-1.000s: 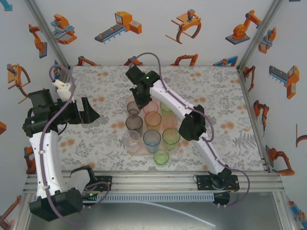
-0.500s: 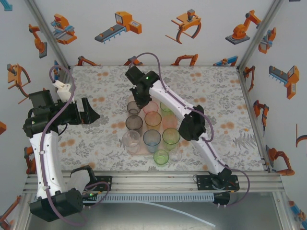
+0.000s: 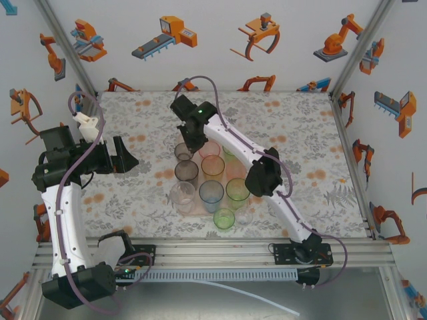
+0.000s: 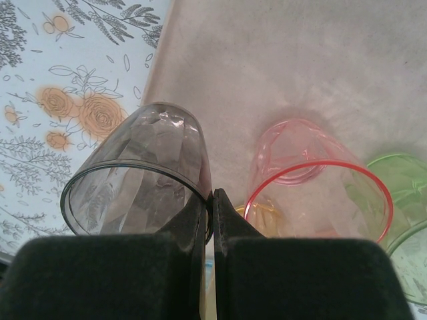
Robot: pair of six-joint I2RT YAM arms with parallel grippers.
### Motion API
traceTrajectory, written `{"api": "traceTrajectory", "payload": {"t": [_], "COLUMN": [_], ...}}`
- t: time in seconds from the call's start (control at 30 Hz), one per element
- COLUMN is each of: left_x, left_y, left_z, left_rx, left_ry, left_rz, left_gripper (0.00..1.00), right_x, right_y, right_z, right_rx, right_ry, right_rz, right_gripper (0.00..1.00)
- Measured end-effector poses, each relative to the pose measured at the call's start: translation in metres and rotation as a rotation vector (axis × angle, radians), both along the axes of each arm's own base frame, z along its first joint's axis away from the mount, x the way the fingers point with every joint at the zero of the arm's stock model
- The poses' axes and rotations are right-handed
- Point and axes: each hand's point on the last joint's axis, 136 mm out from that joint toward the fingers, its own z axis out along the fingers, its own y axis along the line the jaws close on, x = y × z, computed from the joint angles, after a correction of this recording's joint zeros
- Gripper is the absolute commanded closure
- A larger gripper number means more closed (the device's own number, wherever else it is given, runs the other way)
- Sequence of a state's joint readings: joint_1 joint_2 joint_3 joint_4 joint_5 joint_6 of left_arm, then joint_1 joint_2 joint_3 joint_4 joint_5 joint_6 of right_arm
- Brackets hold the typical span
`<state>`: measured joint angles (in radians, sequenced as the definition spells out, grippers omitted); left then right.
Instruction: Place the glasses into the tray
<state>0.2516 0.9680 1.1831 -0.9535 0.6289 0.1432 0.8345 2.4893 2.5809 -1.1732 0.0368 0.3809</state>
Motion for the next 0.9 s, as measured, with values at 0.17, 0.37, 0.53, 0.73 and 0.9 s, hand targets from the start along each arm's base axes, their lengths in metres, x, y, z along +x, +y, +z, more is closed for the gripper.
{"api": "traceTrajectory", "payload": {"t": [0.17, 0.37, 0.53, 0.73, 0.9], "left_x": [0.0, 0.0, 0.0, 0.0, 0.0], "left_y": [0.0, 0.001, 0.001, 0.001, 0.001], "left_z": [0.0, 0.0, 0.0, -0.001, -0.001], "left_rx": [0.0, 0.0, 0.0, 0.0, 0.0], "left_ry": [0.0, 0.0, 0.0, 0.001, 0.001], "left_rz": [0.001, 0.005, 0.005, 0.005, 0.005], "left_gripper": [0.03, 0.03, 0.03, 0.03, 0.03], "right_x": [0.0, 0.0, -0.001, -0.002, -0.001], "right_y": [0.0, 0.0, 0.001, 0.002, 0.001], "right_z": [-0.004, -0.004, -0.005, -0.009, -0.012], "right_rx": [-0.013, -0.014, -0.016, -0.022, -0.032], "right_ry": [-0.002, -0.003, -0.002, 0.001, -0.001], "right_rz": [0.004, 0.006, 0.01, 0.017, 0.015], "right_gripper": [0.95, 0.95, 0.94, 0.93, 0.93]}}
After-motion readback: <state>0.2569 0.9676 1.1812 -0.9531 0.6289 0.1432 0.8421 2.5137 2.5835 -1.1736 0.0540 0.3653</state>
